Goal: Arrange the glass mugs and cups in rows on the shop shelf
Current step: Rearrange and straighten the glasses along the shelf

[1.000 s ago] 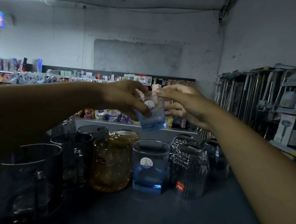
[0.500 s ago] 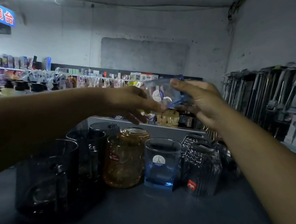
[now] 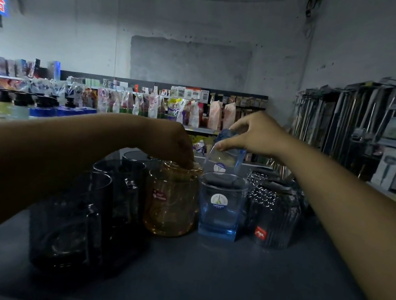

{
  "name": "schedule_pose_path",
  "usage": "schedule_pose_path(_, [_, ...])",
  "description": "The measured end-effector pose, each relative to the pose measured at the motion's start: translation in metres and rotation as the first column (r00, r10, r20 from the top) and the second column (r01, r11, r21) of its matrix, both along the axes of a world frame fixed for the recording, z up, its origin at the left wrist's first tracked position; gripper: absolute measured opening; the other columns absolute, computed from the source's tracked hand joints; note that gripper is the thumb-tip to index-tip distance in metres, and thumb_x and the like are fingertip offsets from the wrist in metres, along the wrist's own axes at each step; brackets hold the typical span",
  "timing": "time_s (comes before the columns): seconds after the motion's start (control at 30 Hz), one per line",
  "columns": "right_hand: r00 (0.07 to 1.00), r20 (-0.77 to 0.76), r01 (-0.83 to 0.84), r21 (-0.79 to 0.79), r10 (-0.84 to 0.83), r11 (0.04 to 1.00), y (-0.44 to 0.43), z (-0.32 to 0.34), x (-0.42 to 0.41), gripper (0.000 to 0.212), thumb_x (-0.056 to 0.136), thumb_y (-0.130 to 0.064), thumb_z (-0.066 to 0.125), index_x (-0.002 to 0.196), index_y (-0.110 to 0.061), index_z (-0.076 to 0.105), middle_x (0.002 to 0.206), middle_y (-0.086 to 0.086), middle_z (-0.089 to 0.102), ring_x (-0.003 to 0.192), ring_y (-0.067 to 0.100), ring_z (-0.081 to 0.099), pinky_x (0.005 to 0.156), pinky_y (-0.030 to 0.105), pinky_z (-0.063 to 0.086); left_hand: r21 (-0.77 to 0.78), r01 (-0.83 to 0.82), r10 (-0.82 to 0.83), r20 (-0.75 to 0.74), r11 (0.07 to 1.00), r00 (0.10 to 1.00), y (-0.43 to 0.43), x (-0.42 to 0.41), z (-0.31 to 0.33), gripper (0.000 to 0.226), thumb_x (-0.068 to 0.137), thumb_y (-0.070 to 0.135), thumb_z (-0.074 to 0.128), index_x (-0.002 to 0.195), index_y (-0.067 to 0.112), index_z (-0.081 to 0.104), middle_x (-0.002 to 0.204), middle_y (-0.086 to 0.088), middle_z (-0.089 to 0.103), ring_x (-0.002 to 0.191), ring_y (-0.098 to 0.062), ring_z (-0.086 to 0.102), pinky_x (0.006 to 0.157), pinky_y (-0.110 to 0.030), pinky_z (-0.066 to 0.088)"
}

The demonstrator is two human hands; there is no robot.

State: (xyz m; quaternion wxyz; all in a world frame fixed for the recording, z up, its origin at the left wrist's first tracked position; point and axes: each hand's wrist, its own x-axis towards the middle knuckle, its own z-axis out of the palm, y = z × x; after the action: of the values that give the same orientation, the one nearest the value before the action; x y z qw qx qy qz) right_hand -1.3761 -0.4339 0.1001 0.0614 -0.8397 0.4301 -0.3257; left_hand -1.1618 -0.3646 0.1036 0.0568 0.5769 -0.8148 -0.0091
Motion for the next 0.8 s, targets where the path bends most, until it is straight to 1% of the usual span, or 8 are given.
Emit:
schedule_pose_path(0.07, [0.997,-0.072,-0.008,0.048,0.012,0.999,0.002,0.0,0.001,0.064,0.068,-0.046,0.089,0.114,-0.006,0.074,0.118,0.005,0.071,0.099,0.019,0.065,0.087,0.034,0.053,-0.008,0.02,-0.02,-0.01,1.0,1.0,-0.003,0.001,-0.003,0.029,0.097,0.033,0.062,0.12,0.018,0.073,0.119,0.004,0.072,0.096,-0.005,0.064,0.072,-0.007,0.042])
schedule_pose_path(0.17, [0.982,-0.185,-0.031,0.107,0.051,0.994,0.004,-0.003,0.006,0.057,0.07,-0.047,0.088,0.11,-0.01,0.075,0.108,-0.001,0.071,0.096,0.015,0.065,0.084,0.034,0.057,0.004,0.026,-0.026,-0.004,1.0,1.0,-0.003,0.003,-0.003,0.03,0.097,0.032,0.062,0.12,0.017,0.073,0.119,0.001,0.072,0.104,-0.01,0.066,0.088,-0.022,0.05])
schedule_pose_path(0.23, [0.962,-0.265,-0.033,0.138,0.069,0.99,0.003,-0.006,0.011,0.056,0.069,-0.048,0.088,0.111,-0.013,0.075,0.099,-0.013,0.065,0.096,0.012,0.065,0.08,0.029,0.056,-0.003,0.039,-0.039,-0.007,0.999,0.999,-0.002,0.002,-0.002,0.03,0.097,0.032,0.062,0.12,0.016,0.073,0.119,0.001,0.072,0.105,-0.01,0.067,0.086,-0.018,0.048])
schedule_pose_path(0.27, [0.952,-0.296,-0.035,0.156,0.08,0.987,0.002,-0.007,0.014,0.054,0.069,-0.048,0.088,0.11,-0.014,0.076,0.095,-0.018,0.063,0.097,0.012,0.065,0.082,0.032,0.058,-0.006,0.04,-0.04,-0.019,0.999,0.999,-0.003,0.002,-0.002,0.03,0.097,0.032,0.063,0.119,0.016,0.073,0.118,0.002,0.073,0.104,-0.01,0.067,0.084,-0.017,0.047])
schedule_pose_path(0.4, [0.916,-0.387,-0.03,0.19,0.103,0.981,-0.004,-0.014,0.02,0.051,0.068,-0.047,0.089,0.107,-0.017,0.078,0.104,-0.008,0.071,0.101,0.015,0.066,0.095,0.042,0.057,-0.011,0.041,-0.041,-0.015,0.999,0.999,-0.004,0.003,-0.003,0.028,0.096,0.032,0.064,0.118,0.018,0.074,0.116,0.003,0.073,0.102,-0.008,0.067,0.091,-0.025,0.048])
schedule_pose_path(0.6, [0.898,-0.424,-0.046,0.181,0.12,0.982,-0.004,-0.015,0.017,0.058,0.069,-0.05,0.086,0.114,-0.015,0.075,0.1,-0.014,0.066,0.094,0.003,0.059,0.092,0.032,0.052,-0.018,0.038,-0.038,-0.025,0.999,0.999,-0.006,0.004,-0.003,0.028,0.094,0.033,0.067,0.116,0.019,0.075,0.114,0.004,0.074,0.101,-0.008,0.067,0.099,-0.033,0.05])
schedule_pose_path(0.7, [0.89,-0.43,-0.068,0.205,0.152,0.976,-0.006,-0.014,0.013,0.061,0.073,-0.053,0.083,0.121,-0.018,0.072,0.11,-0.01,0.067,0.098,0.002,0.06,0.086,0.025,0.049,-0.013,0.047,-0.047,-0.015,0.999,0.999,-0.006,0.004,-0.002,0.027,0.094,0.033,0.067,0.115,0.019,0.075,0.113,0.006,0.074,0.1,-0.006,0.067,0.099,-0.034,0.05])
schedule_pose_path(0.8, [0.903,-0.377,-0.107,0.267,0.205,0.958,-0.004,-0.012,0.006,0.052,0.081,-0.051,0.077,0.122,-0.02,0.073,0.121,-0.007,0.069,0.111,0.01,0.062,0.101,0.035,0.05,-0.004,0.05,-0.05,-0.025,0.999,0.998,-0.007,0.004,-0.002,0.027,0.094,0.034,0.065,0.116,0.02,0.075,0.112,0.007,0.074,0.089,0.003,0.064,0.088,-0.022,0.051])
